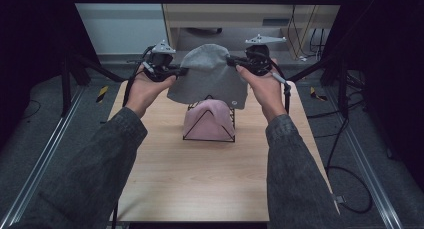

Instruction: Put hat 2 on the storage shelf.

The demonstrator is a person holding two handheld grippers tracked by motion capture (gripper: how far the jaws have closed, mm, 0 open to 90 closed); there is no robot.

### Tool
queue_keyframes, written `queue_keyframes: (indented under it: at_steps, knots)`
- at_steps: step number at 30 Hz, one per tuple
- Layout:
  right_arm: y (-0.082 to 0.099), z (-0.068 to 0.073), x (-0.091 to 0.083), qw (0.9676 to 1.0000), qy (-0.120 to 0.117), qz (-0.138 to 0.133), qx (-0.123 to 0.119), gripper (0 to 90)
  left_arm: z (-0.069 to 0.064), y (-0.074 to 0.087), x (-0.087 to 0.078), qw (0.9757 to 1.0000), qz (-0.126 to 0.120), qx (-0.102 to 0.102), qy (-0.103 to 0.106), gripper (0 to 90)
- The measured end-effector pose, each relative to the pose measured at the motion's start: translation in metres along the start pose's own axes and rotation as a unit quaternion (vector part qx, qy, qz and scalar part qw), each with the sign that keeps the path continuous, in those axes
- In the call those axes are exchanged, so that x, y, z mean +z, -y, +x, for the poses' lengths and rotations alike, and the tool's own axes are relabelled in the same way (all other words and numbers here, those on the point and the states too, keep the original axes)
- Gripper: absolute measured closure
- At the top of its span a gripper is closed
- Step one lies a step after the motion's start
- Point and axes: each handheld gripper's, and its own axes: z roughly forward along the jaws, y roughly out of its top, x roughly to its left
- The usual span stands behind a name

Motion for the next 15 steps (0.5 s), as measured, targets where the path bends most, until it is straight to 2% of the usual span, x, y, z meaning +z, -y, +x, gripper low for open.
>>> queue_keyframes:
  at_steps: [7,15]
  knots:
    - [0.006,0.002,0.004,0.9999,0.003,0.009,-0.006,85.8,-0.001,0.008,0.004,1.0000,0.006,0.000,0.003,86.8]
    - [0.021,-0.004,0.007,0.9997,0.006,0.023,-0.006,85.8,0.000,0.015,0.017,0.9999,0.012,-0.004,0.006,86.8]
